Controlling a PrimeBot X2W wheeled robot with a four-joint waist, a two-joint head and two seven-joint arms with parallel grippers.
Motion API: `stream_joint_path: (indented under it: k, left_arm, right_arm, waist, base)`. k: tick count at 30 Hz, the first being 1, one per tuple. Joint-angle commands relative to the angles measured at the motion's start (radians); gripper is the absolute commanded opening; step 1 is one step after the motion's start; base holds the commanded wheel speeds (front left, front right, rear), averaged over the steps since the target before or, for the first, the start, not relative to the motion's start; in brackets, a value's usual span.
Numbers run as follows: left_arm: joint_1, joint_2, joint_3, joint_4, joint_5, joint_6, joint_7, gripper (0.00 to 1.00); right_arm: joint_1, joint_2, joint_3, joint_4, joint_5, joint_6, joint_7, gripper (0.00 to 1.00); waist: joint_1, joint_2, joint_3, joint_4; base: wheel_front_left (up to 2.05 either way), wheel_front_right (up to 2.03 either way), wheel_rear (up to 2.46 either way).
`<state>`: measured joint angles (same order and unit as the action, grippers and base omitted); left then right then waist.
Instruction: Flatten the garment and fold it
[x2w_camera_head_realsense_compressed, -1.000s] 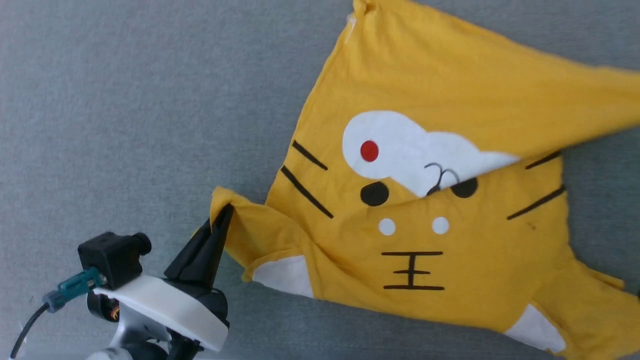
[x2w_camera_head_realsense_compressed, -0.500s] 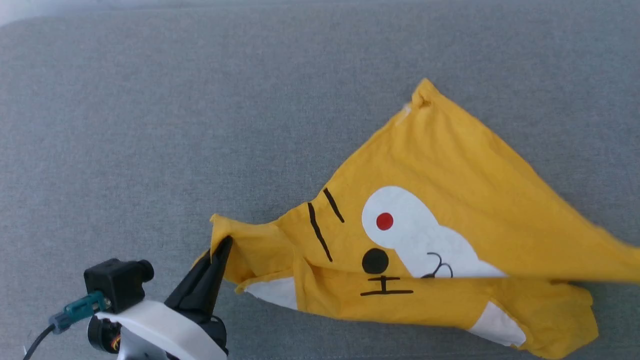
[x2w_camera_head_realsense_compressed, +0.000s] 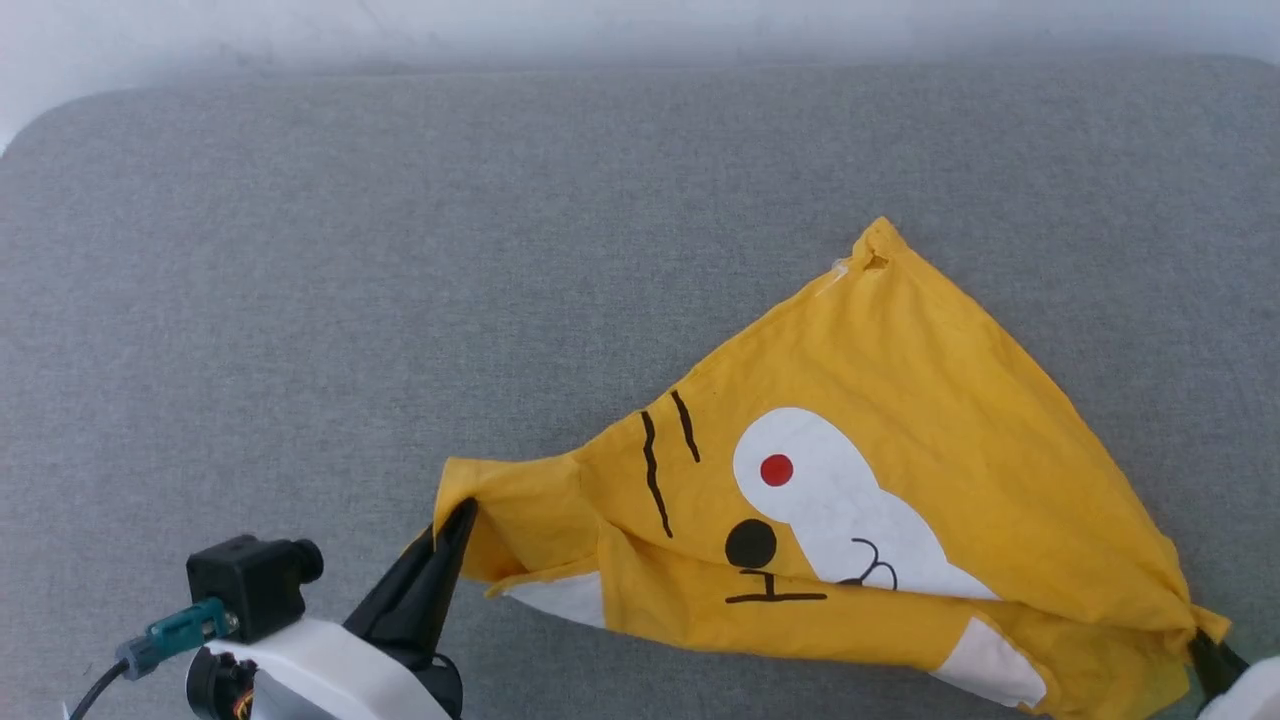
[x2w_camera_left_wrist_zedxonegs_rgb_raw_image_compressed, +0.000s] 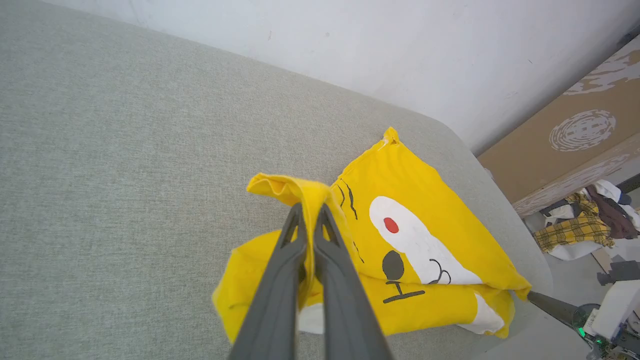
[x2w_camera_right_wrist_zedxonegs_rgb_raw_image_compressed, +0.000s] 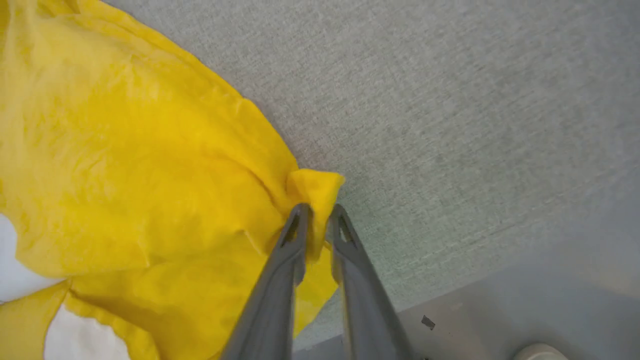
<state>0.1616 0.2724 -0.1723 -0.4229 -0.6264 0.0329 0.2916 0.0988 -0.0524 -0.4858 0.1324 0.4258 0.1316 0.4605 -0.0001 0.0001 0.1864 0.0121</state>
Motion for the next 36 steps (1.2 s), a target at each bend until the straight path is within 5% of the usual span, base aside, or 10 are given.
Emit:
stream_joint_path:
  k: [1,10,17,26,36]
  left_arm:
    - [-0.001,0.004,-0.005,-0.005,0.001,0.005,0.002,0.0]
    - [-0.028,-0.001,-0.03,-0.002,0.007,-0.005,0.0,0.0]
    - [-0.072,-0.003,-0.051,-0.007,0.021,-0.024,-0.013,0.0]
    - [-0.172,-0.006,-0.089,0.009,0.041,-0.06,-0.017,0.0]
    - [-0.245,-0.023,-0.118,0.049,0.037,-0.087,-0.034,0.0]
  right_arm:
    - [-0.032,0.002,0.007,0.01,-0.011,-0.001,-0.011,1.0]
    - [-0.136,-0.045,0.021,-0.257,-0.098,-0.001,0.094,1.0]
    - [-0.342,-0.113,0.159,-0.357,-0.135,-0.001,0.242,1.0]
    - [-0.653,-0.174,0.343,-0.128,-0.209,-0.001,0.322,1.0]
    - [-0.809,-0.204,0.416,0.098,-0.259,-0.001,0.371,1.0]
  waist:
    - [0.0001,-0.0001,-0.01,0.005]
    - [0.0001,-0.0001,-0.003,0.025]
    - [0.0001,-0.0001,0.071,0.053]
    - [0.0001,-0.0001,0.188,0.117]
    - [0.0001,-0.0001,0.284,0.197]
  base:
    - [0.0,0.0,0.0]
    - [0.0,0.0,0.0]
    - [0.0,0.0,0.0]
    - [0.0,0.0,0.0]
    - [0.0,0.0,0.0]
